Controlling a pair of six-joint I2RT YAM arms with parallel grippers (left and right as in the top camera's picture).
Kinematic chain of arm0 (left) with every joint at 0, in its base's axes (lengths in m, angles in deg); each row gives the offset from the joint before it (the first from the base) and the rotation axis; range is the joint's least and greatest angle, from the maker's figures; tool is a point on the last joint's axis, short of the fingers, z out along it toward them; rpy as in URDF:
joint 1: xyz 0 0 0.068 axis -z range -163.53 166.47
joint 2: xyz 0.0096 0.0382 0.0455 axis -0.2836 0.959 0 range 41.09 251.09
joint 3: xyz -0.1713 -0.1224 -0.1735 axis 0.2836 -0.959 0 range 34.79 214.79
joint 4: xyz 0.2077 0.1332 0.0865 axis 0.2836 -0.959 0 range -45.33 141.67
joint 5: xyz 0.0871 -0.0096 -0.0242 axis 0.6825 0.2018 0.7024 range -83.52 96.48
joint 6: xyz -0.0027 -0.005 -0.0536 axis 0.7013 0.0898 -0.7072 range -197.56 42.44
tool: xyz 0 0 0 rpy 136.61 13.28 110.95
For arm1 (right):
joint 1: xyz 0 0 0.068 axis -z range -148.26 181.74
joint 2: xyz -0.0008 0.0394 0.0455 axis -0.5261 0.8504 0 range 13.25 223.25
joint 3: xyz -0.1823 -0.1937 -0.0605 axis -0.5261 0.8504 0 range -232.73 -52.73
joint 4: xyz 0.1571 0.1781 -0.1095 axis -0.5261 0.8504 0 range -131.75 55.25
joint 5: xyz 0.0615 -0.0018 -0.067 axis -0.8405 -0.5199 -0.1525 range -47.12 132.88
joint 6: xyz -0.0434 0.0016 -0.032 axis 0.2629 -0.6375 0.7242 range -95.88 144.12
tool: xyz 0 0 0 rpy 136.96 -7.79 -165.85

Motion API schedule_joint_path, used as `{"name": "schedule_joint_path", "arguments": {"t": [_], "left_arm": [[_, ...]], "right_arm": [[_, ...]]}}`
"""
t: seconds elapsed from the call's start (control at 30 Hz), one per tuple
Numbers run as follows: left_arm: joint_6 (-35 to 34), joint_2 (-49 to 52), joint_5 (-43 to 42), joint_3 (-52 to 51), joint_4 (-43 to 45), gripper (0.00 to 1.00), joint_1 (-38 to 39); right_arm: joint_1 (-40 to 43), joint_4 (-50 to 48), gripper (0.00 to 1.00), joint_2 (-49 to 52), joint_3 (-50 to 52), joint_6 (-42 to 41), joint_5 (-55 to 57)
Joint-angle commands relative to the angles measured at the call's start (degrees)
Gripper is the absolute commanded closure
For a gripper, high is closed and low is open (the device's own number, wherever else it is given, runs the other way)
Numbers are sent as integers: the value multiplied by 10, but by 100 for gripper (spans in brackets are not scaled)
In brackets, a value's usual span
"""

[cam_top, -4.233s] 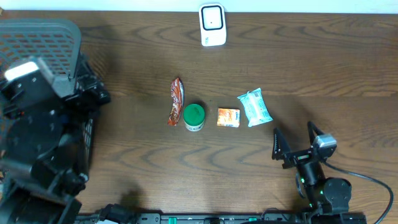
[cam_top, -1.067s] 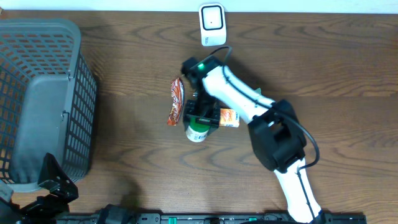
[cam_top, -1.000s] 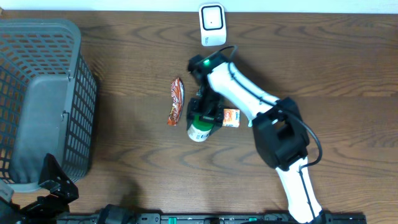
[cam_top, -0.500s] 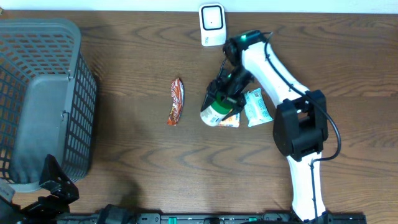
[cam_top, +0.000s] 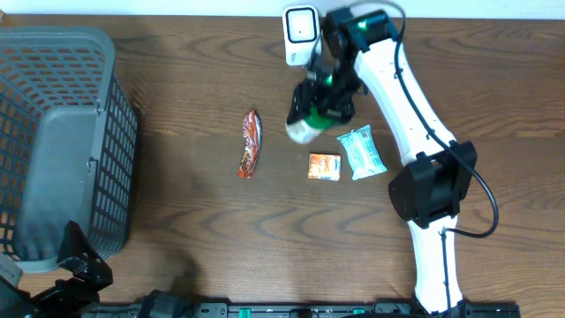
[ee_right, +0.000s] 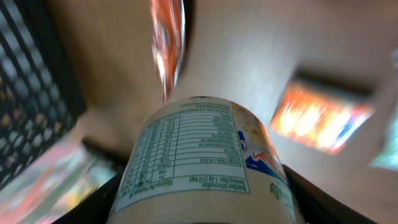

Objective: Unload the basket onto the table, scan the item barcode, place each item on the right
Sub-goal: 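Lift the bottle and hold its label up to the white scanner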

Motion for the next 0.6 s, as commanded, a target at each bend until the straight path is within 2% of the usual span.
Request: {"name": "schedule_joint_path", "arguments": {"t": [0.0, 0.1, 0.23, 0.43, 0.57], "left_arm": [[-5, 0, 7, 4, -9, 2, -1], [-5, 0, 7, 4, -17, 2, -1], [-5, 0, 7, 4, -23, 2, -1], [-5, 0, 7, 4, -23, 2, -1], [-5, 0, 7, 4, -23, 2, -1]], "right_arm": [[-1, -26, 69, -14, -60, 0, 78], [-2, -85, 71, -14, -83, 1, 132], [-8, -187, 80, -13, -67, 0, 249], [-18, -300, 82, -13, -19, 0, 349], [-19, -419, 80, -13, 44, 4, 363]]}}
